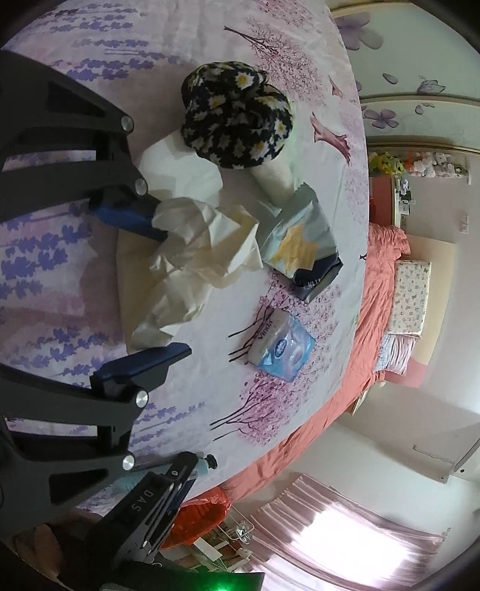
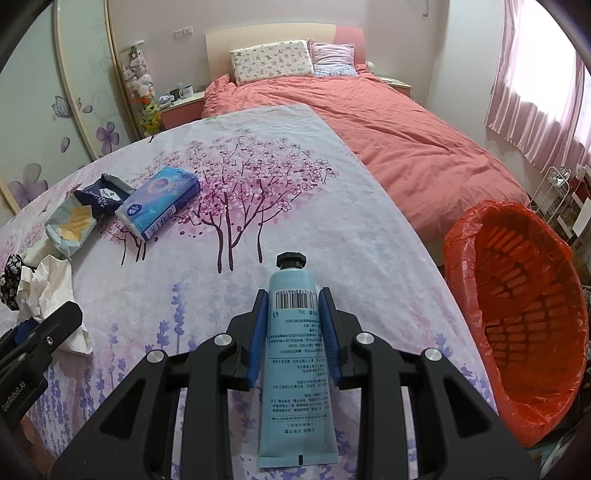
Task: Collect trash
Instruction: 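Grasp the light-blue tube with the right tool while the left tool grasps the crumpled tissue, then carry the tube and tissue over the basket and open both tools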
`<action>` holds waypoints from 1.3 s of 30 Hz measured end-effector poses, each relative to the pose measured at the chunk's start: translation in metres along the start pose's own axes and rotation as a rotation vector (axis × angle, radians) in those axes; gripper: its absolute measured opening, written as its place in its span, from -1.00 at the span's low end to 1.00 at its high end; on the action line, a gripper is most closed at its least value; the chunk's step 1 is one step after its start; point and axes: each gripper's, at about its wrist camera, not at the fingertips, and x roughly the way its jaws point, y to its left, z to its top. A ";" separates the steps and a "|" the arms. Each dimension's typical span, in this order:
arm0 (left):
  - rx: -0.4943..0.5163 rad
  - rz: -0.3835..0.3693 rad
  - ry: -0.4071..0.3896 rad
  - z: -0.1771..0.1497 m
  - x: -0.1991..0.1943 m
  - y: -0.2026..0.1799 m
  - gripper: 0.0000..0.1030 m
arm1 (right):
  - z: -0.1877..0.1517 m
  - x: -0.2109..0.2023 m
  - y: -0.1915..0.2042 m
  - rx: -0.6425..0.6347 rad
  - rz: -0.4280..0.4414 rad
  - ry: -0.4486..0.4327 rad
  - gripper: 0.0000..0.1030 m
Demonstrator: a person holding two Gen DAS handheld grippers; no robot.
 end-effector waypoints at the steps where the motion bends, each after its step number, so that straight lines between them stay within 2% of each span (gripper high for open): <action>1: 0.001 0.001 0.000 0.000 0.001 0.000 0.06 | 0.000 0.000 0.000 0.000 0.000 0.000 -0.45; 3: 0.003 0.003 0.001 0.000 0.001 0.000 0.03 | 0.000 0.000 0.000 0.001 0.001 0.000 -0.45; 6: 0.015 0.001 -0.002 -0.001 0.000 -0.002 -0.21 | 0.000 -0.001 -0.002 0.011 0.015 -0.002 -0.45; 7: 0.027 -0.009 0.000 -0.001 -0.001 -0.004 -0.43 | 0.000 -0.001 -0.003 0.016 0.021 -0.003 -0.46; 9: 0.049 -0.007 -0.001 -0.003 -0.003 -0.009 -0.45 | -0.001 -0.002 -0.008 0.035 0.046 -0.006 -0.46; 11: 0.062 -0.017 -0.005 -0.003 -0.005 -0.012 -0.66 | -0.003 -0.004 -0.011 0.046 0.057 -0.009 -0.46; 23: 0.087 -0.088 -0.074 0.001 -0.041 -0.019 -0.67 | -0.002 -0.036 -0.020 0.070 0.104 -0.074 -0.46; 32: 0.126 -0.139 -0.124 0.007 -0.069 -0.044 -0.67 | 0.008 -0.074 -0.037 0.092 0.123 -0.165 -0.46; 39: 0.164 -0.177 -0.132 0.005 -0.079 -0.065 -0.68 | 0.007 -0.092 -0.045 0.097 0.124 -0.201 -0.46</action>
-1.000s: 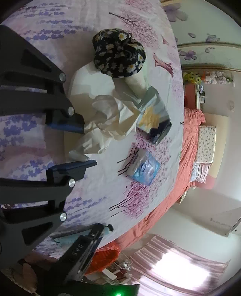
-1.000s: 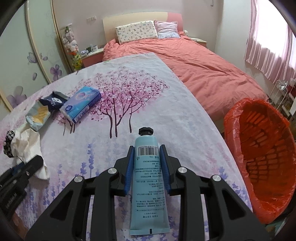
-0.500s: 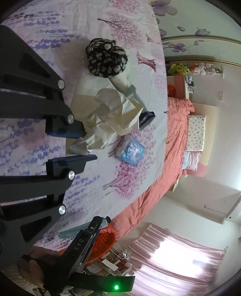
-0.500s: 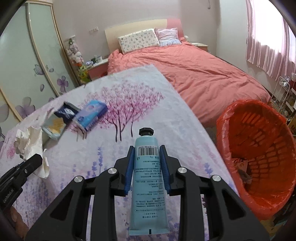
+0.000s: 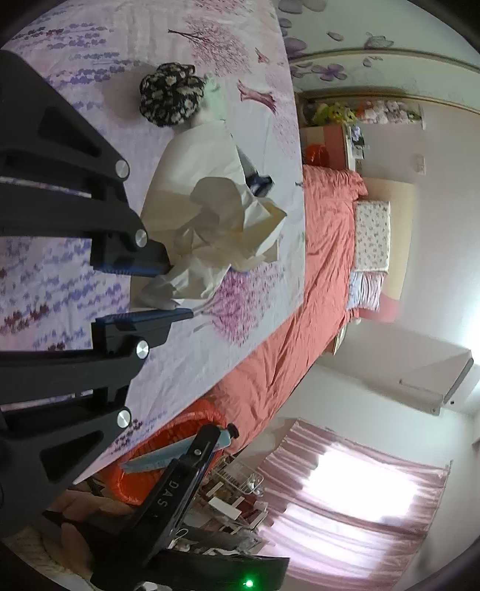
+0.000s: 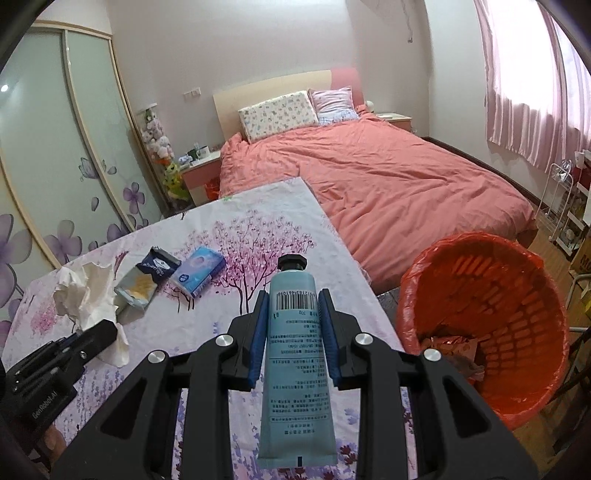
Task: Collect trash
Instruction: 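Carry the tube and tissue over the basket and open both tools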
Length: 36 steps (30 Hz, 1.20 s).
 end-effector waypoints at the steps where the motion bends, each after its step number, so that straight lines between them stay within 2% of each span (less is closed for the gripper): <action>1: 0.008 -0.005 -0.002 0.000 -0.001 -0.004 -0.68 | 0.001 -0.003 -0.002 0.002 0.000 -0.004 -0.46; 11: 0.073 -0.074 -0.018 0.013 -0.001 -0.054 -0.68 | 0.007 -0.030 -0.035 0.028 -0.044 -0.063 -0.46; 20: 0.149 -0.186 -0.006 0.016 0.016 -0.114 -0.68 | 0.010 -0.044 -0.091 0.104 -0.119 -0.089 -0.46; 28: 0.231 -0.299 0.028 0.015 0.046 -0.179 -0.68 | 0.012 -0.045 -0.143 0.178 -0.167 -0.098 -0.46; 36: 0.299 -0.375 0.092 0.007 0.095 -0.241 -0.68 | 0.016 -0.031 -0.184 0.249 -0.184 -0.088 -0.46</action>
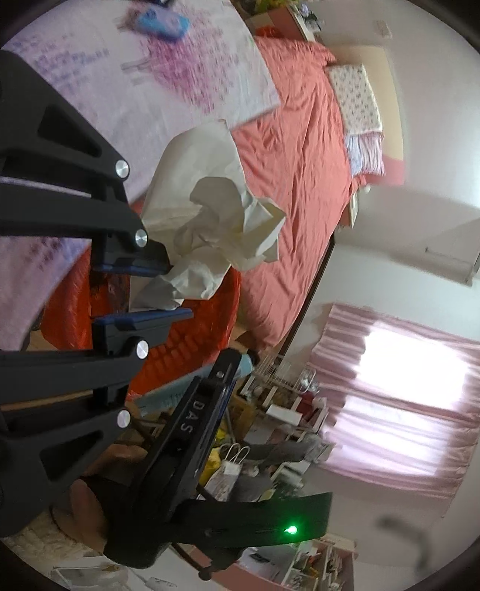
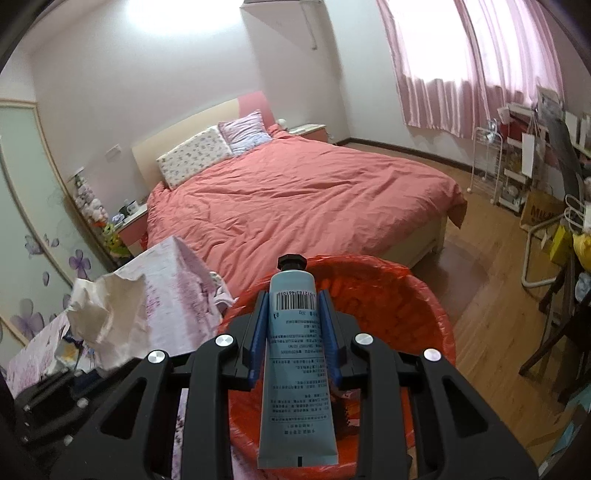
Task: Collect trash
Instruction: 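Carry the tube and tissue over the basket and open both tools, then reach both tools back to the bed toward the scrunchie and tissue pack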
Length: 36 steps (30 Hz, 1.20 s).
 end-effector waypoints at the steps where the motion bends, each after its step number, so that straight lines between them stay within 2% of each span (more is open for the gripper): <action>1: 0.006 -0.006 0.008 0.001 0.008 -0.003 -0.68 | 0.001 0.003 -0.006 0.013 -0.002 0.003 -0.46; 4: 0.021 -0.011 0.045 0.002 0.032 -0.009 -0.64 | 0.003 0.011 -0.017 0.038 -0.005 0.009 -0.46; 6: 0.013 0.002 0.072 0.001 0.047 -0.010 -0.41 | 0.004 0.017 -0.025 0.060 -0.007 0.023 -0.45; 7: 0.006 0.007 0.084 0.000 0.054 -0.010 -0.19 | 0.004 0.020 -0.027 0.072 -0.003 0.030 -0.45; 8: -0.001 0.017 0.091 -0.002 0.057 -0.006 -0.11 | 0.004 0.022 -0.031 0.087 0.003 0.034 -0.44; 11: -0.016 0.046 0.115 -0.007 0.063 0.006 -0.10 | 0.000 0.024 -0.039 0.107 0.002 0.045 -0.22; 16: -0.056 0.052 0.126 -0.013 0.056 0.027 -0.09 | -0.002 0.019 -0.040 0.102 -0.020 0.042 -0.22; 23: -0.047 0.124 0.080 -0.017 0.023 0.041 0.06 | 0.001 0.011 -0.034 0.053 -0.041 0.028 -0.21; 26: -0.050 0.190 0.059 -0.026 -0.001 0.056 0.17 | -0.002 0.005 -0.023 0.023 -0.040 0.023 -0.12; 31: -0.081 0.317 0.042 -0.043 -0.046 0.095 0.27 | -0.012 -0.002 0.006 -0.049 -0.030 0.021 -0.11; 36: -0.128 0.459 0.010 -0.062 -0.094 0.140 0.39 | -0.026 -0.007 0.041 -0.146 -0.017 0.015 0.08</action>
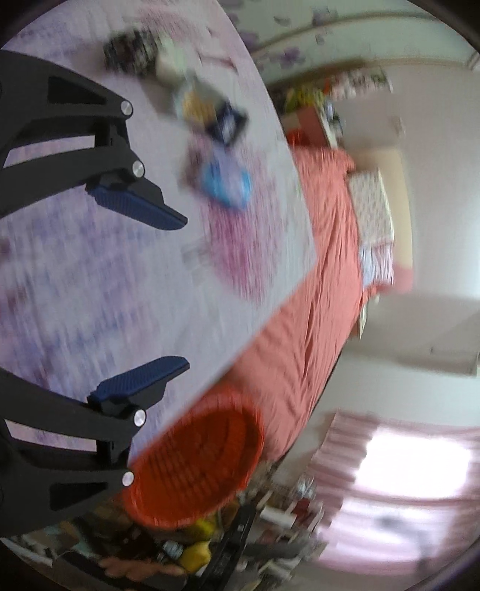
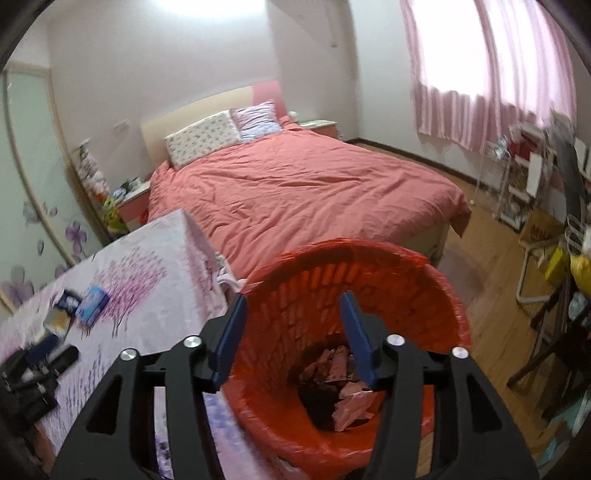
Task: Collect trash
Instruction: 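Reach both tools back to the bed toward the scrunchie and tissue pack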
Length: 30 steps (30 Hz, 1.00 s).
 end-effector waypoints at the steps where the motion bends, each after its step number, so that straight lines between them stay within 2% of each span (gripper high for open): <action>1: -0.015 0.033 -0.004 -0.003 -0.005 0.015 0.42 | -0.002 -0.001 0.008 -0.022 0.002 -0.003 0.10; 5: -0.085 0.171 -0.017 -0.018 -0.023 0.075 0.55 | -0.013 -0.001 0.046 -0.120 0.017 -0.007 0.24; 8: -0.168 0.275 -0.019 -0.030 -0.033 0.124 0.58 | -0.024 0.001 0.070 -0.172 0.032 -0.009 0.27; 10: -0.223 0.315 -0.018 -0.036 -0.037 0.153 0.58 | -0.030 0.002 0.086 -0.194 0.043 -0.004 0.30; 14: -0.305 0.361 0.008 -0.047 -0.034 0.193 0.58 | -0.042 0.008 0.113 -0.230 0.072 0.029 0.30; 18: -0.360 0.340 0.034 -0.050 -0.025 0.211 0.54 | -0.051 0.012 0.137 -0.267 0.095 0.065 0.30; 21: -0.381 0.313 0.058 -0.049 -0.013 0.218 0.29 | -0.055 0.012 0.147 -0.289 0.097 0.075 0.30; 22: -0.380 0.309 0.069 -0.049 -0.010 0.218 0.09 | -0.056 0.012 0.151 -0.295 0.099 0.079 0.30; 23: -0.378 0.304 0.081 -0.051 -0.006 0.218 -0.21 | -0.056 0.012 0.155 -0.301 0.102 0.084 0.30; 25: -0.375 0.287 0.100 -0.054 -0.004 0.222 -0.46 | -0.059 0.013 0.162 -0.308 0.109 0.088 0.30; 27: -0.368 0.278 0.087 -0.058 -0.011 0.226 -0.58 | -0.060 0.016 0.172 -0.318 0.117 0.093 0.30; 30: -0.356 0.300 0.070 -0.065 -0.024 0.236 -0.60 | -0.062 0.023 0.187 -0.329 0.131 0.104 0.30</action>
